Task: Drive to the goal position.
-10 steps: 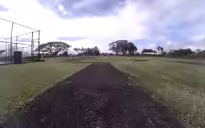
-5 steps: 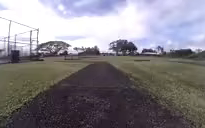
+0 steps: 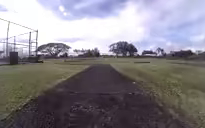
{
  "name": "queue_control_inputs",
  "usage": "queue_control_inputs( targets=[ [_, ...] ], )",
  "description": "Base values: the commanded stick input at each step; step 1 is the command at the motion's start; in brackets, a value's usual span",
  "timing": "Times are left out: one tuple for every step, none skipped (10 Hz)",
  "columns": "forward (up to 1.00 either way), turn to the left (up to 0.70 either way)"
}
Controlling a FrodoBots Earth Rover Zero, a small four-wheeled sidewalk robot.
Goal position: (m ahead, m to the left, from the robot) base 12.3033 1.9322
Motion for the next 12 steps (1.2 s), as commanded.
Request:
queue_control_inputs(
  targets=[
    [0.50,0.00],
    [0.50,0.00],
    [0.50,0.00],
    [0.50,0.00],
    [0.50,0.00],
    [0.50,0.00],
    [0.50,0.00],
    [0.50,0.00],
    [0.50,0.00],
    [0.50,0.00],
    [0.50,0.00],
    [0.50,0.00]
  ],
)
